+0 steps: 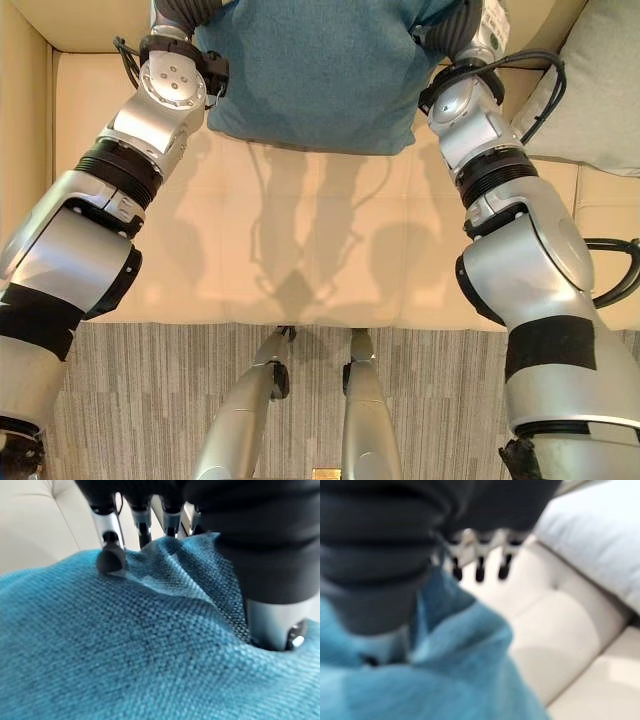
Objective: Pick up all the scattered cushions and arrange them neatly on the sofa.
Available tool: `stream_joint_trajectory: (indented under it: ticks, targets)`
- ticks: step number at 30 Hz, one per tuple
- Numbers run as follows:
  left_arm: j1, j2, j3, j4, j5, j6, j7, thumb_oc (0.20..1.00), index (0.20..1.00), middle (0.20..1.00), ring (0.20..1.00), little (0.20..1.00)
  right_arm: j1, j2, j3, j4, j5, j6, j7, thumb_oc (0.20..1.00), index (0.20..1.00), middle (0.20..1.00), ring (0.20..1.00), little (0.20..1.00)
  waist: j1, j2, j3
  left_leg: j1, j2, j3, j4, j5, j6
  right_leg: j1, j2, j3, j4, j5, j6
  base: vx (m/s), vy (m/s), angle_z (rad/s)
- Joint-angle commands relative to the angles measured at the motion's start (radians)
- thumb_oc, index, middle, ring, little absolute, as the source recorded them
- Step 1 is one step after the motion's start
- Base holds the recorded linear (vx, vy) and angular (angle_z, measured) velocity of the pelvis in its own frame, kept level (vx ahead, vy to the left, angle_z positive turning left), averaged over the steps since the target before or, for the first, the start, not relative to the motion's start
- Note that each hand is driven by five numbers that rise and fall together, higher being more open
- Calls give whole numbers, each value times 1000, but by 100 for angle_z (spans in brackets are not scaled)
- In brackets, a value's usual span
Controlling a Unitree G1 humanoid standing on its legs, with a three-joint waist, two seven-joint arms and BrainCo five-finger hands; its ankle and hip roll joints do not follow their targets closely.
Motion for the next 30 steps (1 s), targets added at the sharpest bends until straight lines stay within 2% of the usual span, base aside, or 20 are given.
stream_joint_trajectory:
  ticks: [1,6,13,14,17,20,21,23,27,30]
  targets:
    - [-142,-44,-28,69,27,-19,-16,1000,1000,1000,1000,1000,-114,36,28,73,-44,1,-36,1000,1000,1000,1000,1000,0,24,2,7,3,-3,22,-130,-77,33,-35,-65,-24,5,55,0,0,0]
    - [-140,-26,-6,67,13,-24,-2,1000,1000,1000,1000,1000,-122,10,24,73,-67,18,-77,1000,1000,1000,1000,1000,0,23,-6,5,2,-4,24,-130,-78,30,-33,-66,-20,-2,52,0,0,0]
    - [-169,119,29,92,-70,-39,-14,1000,1000,1000,1000,1000,-140,-116,16,79,-19,16,-87,1000,1000,1000,1000,1000,-1,15,-26,-10,1,-7,27,-132,-84,18,-33,-68,-24,6,55,0,0,0]
    - [-170,120,29,92,-71,-39,-14,1000,1000,1000,1000,1000,-140,-115,16,79,-19,16,-87,1000,1000,1000,1000,1000,-2,15,-26,-11,1,-7,27,-132,-84,18,-33,-68,-25,6,55,0,0,0]
    - [-172,225,31,83,-83,-52,-17,1000,1000,1000,1000,1000,-139,-186,18,53,-12,11,-88,1000,1000,1000,1000,1000,-3,12,-35,-21,1,-8,41,-143,-82,14,-31,-61,-25,7,55,0,0,0]
    - [-177,252,20,79,-85,-56,-16,1000,1000,1000,1000,1000,-136,-216,9,39,0,4,-93,1000,1000,1000,1000,1000,-2,12,-39,-20,1,-8,42,-145,-83,16,-32,-62,-26,5,54,0,0,0]
    - [-171,304,24,71,-96,-64,-17,1000,1000,1000,1000,1000,-136,-257,7,23,13,-4,-99,1000,1000,1000,1000,1000,-2,14,-45,-18,3,-8,37,-142,-85,17,-32,-64,-28,8,54,0,0,0]
    - [-150,345,44,56,-115,-80,-17,1000,1000,1000,1000,1000,-125,-303,-4,0,27,-13,-101,1000,1000,1000,1000,1000,-3,16,-46,-15,5,-7,36,-141,-89,19,-32,-62,-30,11,55,0,0,0]
    - [-4,440,136,-92,-149,-133,-6,1000,1000,1000,1000,1000,0,-417,-108,-174,44,-50,-126,1000,1000,1000,1000,1000,3,19,-48,-1,4,-8,42,-153,-86,34,-31,-66,-29,-1,48,0,0,0]
    - [183,489,233,-236,-149,-169,-23,1000,1000,1000,1000,1000,221,-496,-259,-334,50,-98,-106,1000,1000,1000,1000,1000,2,19,-55,27,8,-11,34,-158,-87,61,-33,-77,-34,-5,46,9,-11,0]
